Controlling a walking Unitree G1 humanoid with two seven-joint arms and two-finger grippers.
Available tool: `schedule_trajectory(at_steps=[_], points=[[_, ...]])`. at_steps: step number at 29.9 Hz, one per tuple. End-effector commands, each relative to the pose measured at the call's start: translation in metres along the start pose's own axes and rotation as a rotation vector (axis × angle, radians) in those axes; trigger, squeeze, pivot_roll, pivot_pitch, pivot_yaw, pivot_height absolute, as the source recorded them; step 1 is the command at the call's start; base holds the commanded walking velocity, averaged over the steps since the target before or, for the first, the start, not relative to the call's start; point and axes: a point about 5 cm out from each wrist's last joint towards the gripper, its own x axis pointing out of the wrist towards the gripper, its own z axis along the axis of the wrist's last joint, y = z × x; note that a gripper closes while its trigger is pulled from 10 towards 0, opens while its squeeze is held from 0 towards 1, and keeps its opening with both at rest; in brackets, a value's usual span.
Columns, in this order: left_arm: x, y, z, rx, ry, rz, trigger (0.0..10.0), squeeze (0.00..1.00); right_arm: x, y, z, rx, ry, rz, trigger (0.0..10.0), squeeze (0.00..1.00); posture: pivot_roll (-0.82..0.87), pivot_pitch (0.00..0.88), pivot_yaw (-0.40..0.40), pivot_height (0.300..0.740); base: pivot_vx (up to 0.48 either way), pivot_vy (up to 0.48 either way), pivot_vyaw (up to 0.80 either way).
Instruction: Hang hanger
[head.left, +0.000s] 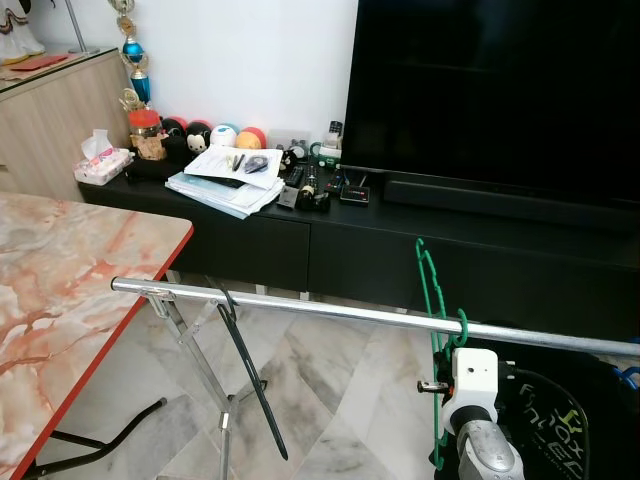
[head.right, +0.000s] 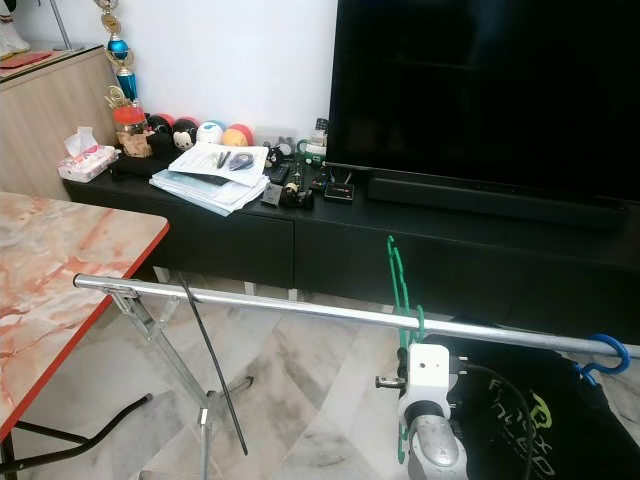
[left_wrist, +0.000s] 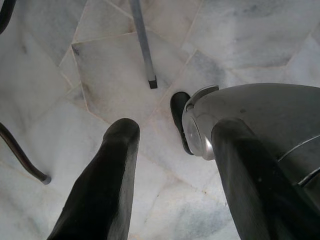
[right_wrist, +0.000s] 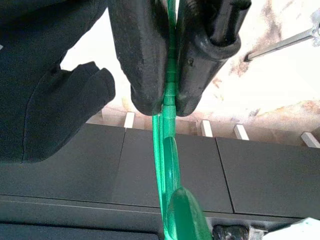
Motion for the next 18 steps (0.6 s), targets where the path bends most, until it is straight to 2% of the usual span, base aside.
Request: schedule_trajectory(at_steps=[1, 3, 4, 10, 16, 18], points=[[-0.001, -0.001, -0.005, 0.003, 0.025, -0.009, 10.0, 0.00, -0.004, 0.000, -0.014, 0.012, 0.072, 0.002, 10.0, 0.00, 0.13, 0.032, -0.026, 0.740, 0.000, 0.000, 0.00], [-0.001, -0.001, -0.005, 0.003, 0.025, -0.009, 10.0, 0.00, -0.004, 0.000, -0.014, 0.015, 0.072, 0.001, 10.0, 0.00, 0.13, 0.032, -0.026, 0.740, 0.000, 0.000, 0.00], [-0.001, -0.001, -0.005, 0.004, 0.026, -0.009, 10.0, 0.00, -0.005, -0.001, -0.014, 0.018, 0.070, -0.001, 10.0, 0.78, 0.13, 0.032, -0.026, 0.740, 0.000, 0.000, 0.00], [-0.001, -0.001, -0.006, 0.004, 0.027, -0.008, 10.0, 0.00, -0.013, -0.002, -0.014, 0.043, 0.045, -0.012, 10.0, 0.76, 0.13, 0.032, -0.026, 0.740, 0.000, 0.000, 0.00], [-0.001, -0.001, -0.007, 0.009, 0.032, -0.006, 10.0, 0.00, -0.023, -0.003, -0.003, 0.077, -0.072, -0.014, 10.0, 0.76, 0.12, 0.037, -0.024, 0.740, 0.000, 0.000, 0.00], [-0.001, -0.001, -0.007, 0.009, 0.033, -0.006, 10.0, 0.00, -0.023, -0.003, -0.002, 0.077, -0.079, -0.013, 10.0, 0.76, 0.12, 0.037, -0.024, 0.740, 0.000, 0.000, 0.00]])
